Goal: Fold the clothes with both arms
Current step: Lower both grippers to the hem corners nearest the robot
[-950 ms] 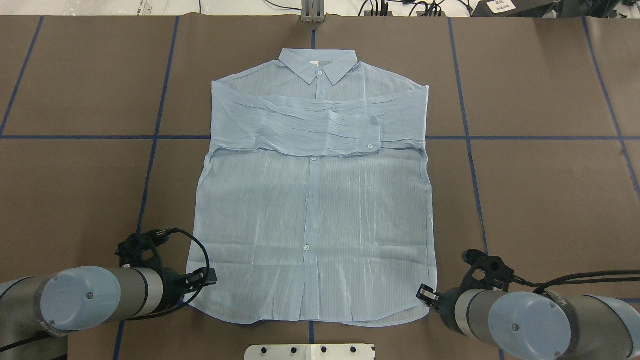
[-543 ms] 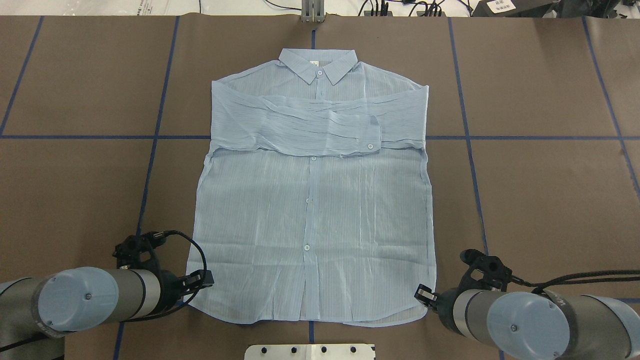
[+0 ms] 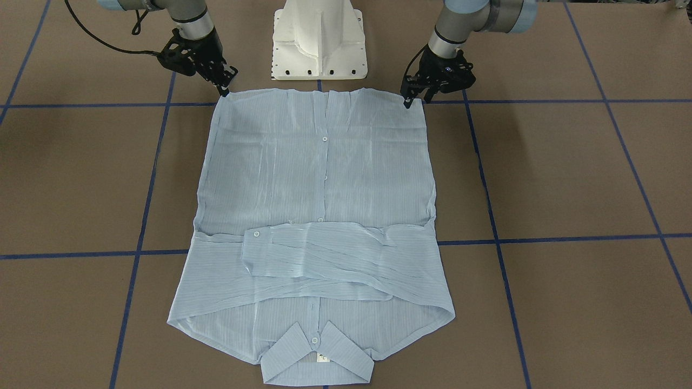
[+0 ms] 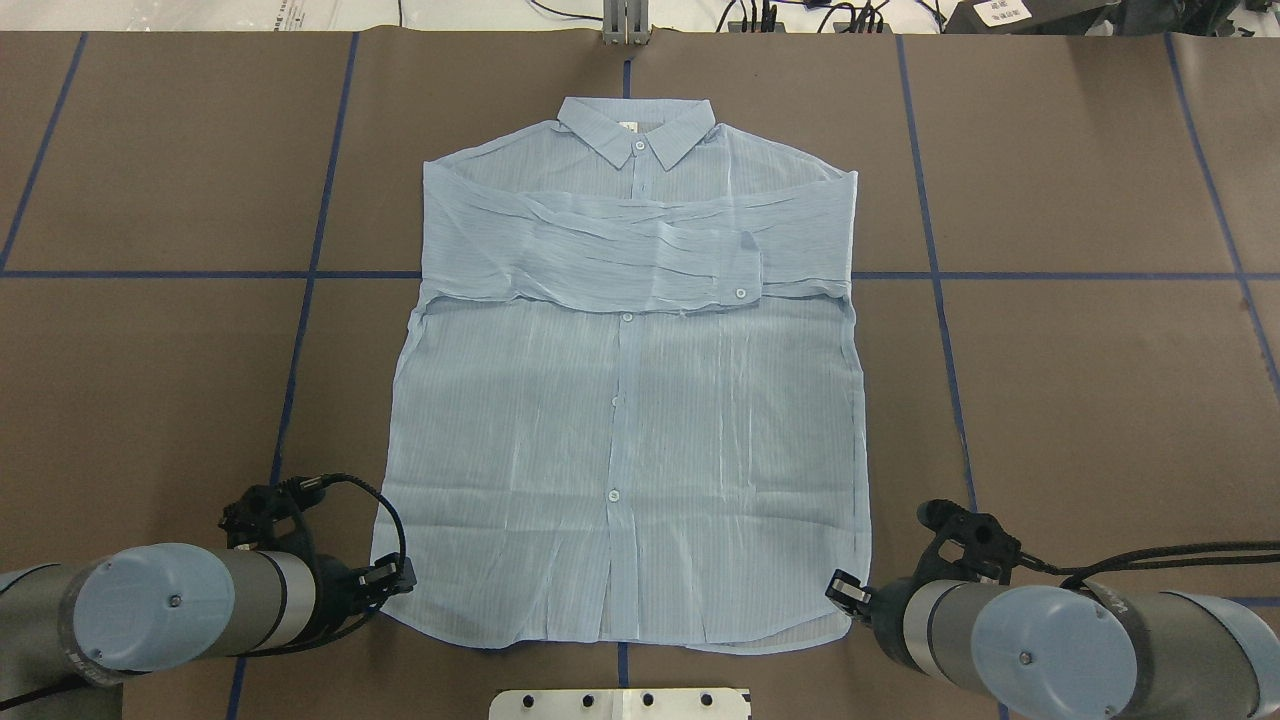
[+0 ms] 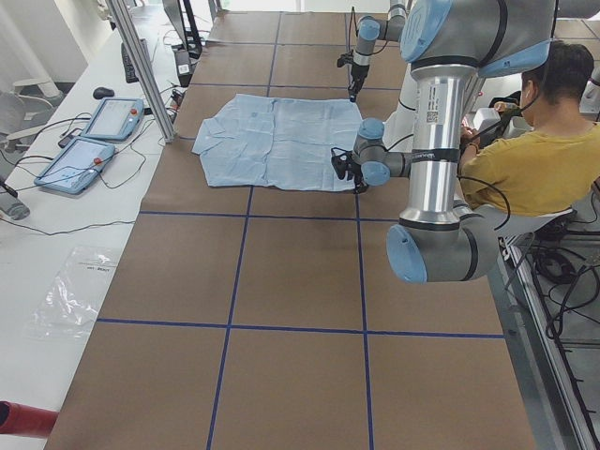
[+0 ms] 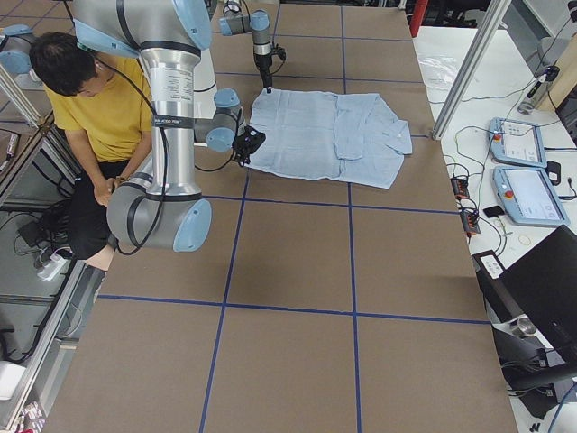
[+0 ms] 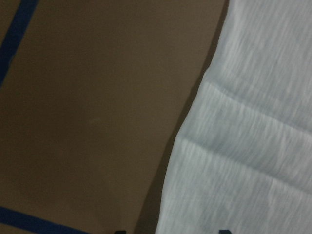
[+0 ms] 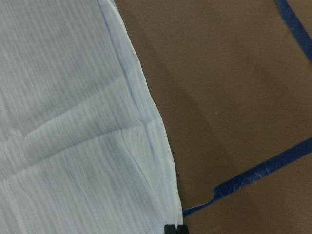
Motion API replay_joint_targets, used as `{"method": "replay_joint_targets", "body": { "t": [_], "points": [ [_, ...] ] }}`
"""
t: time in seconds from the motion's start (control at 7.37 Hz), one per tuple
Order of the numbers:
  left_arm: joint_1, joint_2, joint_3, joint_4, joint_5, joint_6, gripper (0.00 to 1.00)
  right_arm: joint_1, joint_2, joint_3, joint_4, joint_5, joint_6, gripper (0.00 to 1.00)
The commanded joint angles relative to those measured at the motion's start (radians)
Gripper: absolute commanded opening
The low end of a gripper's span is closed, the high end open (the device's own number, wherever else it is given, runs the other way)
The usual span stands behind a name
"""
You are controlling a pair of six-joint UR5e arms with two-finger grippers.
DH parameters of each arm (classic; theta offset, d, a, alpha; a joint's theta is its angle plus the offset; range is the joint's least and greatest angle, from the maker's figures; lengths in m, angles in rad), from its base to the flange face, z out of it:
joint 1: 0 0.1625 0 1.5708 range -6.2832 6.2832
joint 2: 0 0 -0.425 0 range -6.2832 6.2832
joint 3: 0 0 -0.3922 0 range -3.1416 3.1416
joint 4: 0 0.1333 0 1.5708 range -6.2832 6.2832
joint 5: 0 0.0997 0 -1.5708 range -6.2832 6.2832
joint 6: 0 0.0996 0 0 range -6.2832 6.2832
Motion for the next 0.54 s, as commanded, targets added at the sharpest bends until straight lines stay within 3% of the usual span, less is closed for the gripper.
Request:
{"method": "replay_joint_targets", "body": {
  "t": [0.0,0.41],
  "points": [
    [0.006,0.001,-0.003,0.000,-0.001,-0.016,0.00,-0.001,0.001,0.002,0.000,0.000,0.000,0.00],
    [0.001,0.047,-0.063,0.002,-0.001,-0.011,0.00,0.000,0.002,0.006,0.000,0.000,0.000,0.00]
  ]
}}
